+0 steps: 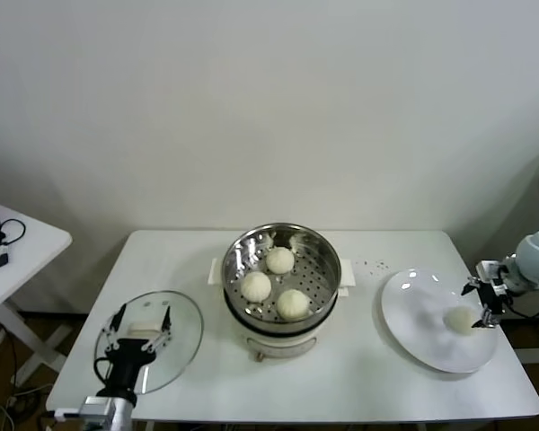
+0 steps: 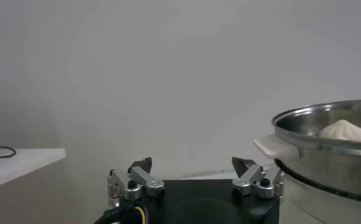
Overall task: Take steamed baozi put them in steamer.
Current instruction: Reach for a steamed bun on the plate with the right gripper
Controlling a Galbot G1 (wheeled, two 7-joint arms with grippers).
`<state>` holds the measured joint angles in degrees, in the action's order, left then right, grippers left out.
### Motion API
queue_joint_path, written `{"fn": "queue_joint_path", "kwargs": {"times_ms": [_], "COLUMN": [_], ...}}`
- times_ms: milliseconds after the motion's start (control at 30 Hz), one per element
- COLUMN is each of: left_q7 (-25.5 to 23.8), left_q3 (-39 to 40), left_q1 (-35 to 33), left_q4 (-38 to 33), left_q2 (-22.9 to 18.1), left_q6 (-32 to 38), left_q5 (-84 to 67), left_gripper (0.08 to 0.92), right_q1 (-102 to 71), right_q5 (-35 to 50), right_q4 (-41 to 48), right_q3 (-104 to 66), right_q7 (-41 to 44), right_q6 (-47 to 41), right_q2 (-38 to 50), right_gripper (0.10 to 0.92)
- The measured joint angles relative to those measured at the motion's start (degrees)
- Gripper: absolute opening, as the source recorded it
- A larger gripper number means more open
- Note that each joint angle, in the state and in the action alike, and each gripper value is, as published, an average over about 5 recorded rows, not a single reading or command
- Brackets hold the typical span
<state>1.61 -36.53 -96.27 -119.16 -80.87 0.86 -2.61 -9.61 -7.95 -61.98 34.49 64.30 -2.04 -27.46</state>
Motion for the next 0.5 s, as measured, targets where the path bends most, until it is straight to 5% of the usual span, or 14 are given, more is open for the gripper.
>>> {"fn": "queue_joint_path", "kwargs": {"times_ms": [500], "left_q7": [0.08], "left_q3": [-0.52], "left_q1": [-0.10], "left_q4": [0.69], "left_q2": [-0.08], "left_q6": [-0.05], "left_q5": [0.31], "left_gripper": [0.823], "right_q1": [-1.72], "right_q5": [-2.55], "right_q4": [6.85], "right_q3": [-2.03], "right_q7": [0.70], "right_q6": [1.39], "right_q2": [-4.58], "right_gripper": [0.823]}}
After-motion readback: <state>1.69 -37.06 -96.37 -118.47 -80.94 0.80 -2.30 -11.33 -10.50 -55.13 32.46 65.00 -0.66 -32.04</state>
